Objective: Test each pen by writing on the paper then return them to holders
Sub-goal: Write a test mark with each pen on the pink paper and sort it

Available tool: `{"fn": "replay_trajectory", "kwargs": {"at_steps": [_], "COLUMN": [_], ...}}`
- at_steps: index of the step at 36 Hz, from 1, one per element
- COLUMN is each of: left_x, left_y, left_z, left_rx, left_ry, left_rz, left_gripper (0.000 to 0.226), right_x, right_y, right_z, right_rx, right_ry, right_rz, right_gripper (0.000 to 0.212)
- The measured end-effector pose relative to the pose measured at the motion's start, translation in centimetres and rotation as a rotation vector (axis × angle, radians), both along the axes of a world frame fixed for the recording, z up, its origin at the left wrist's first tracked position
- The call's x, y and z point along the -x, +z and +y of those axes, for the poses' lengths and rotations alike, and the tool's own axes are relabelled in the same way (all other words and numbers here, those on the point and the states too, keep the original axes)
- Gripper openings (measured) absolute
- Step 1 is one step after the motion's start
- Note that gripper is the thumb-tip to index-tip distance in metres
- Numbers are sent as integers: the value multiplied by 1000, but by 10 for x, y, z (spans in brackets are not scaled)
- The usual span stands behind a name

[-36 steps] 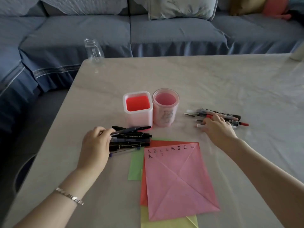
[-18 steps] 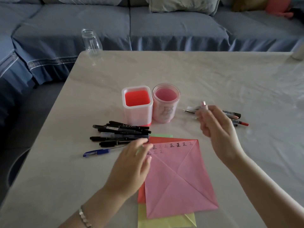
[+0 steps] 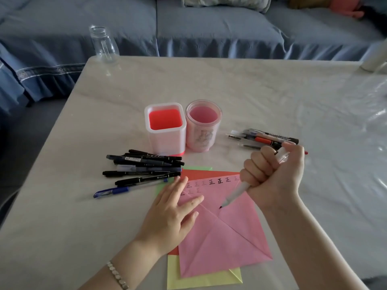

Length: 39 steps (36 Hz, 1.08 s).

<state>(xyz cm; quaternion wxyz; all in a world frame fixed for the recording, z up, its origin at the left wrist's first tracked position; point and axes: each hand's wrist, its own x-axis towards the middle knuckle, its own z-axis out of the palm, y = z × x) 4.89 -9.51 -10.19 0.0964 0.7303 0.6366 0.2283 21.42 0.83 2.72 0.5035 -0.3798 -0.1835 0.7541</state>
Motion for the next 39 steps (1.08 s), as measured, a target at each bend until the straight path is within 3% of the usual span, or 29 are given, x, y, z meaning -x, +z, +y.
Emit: {"fn": "replay_trajectory", "kwargs": {"at_steps": [8, 12, 15, 21, 23, 27, 30, 34, 39], "left_x": [0, 0, 0, 0, -1, -3, -4, -4, -3], "left_y": [1, 2, 3, 3, 3, 4, 3, 3, 4], "left_z": [0, 0, 0, 1, 1, 2, 0, -1, -1], "left_rx": [6, 17, 15, 20, 20, 22, 18, 15, 45], "left_ry": [-8, -10, -10, -8, -2, 14, 20, 11, 8], "left_rz": [-4, -3, -2, 10, 16, 14, -5, -7, 20], "left_gripper": [35, 36, 36, 36, 36, 36, 36, 35, 34], "right_x": [-3, -1, -1, -4, -3, -4, -5, -2, 10], "right_y": [-2, -6, -8, -14, -14, -22, -32, -42, -58], "right_z": [4, 7, 6, -1, -4, -7, -8, -9, -13], "right_rx": [30, -15, -92, -248, -303, -449, -463, -438, -386], "right_ry": [-53, -67, -10, 154, 186, 144, 65, 147, 270], "right_rz": [-22, -193, -208, -608, -604, -743, -786, -761, -666], "right_gripper": [50, 33, 39, 64, 57, 8, 29, 11, 20]}}
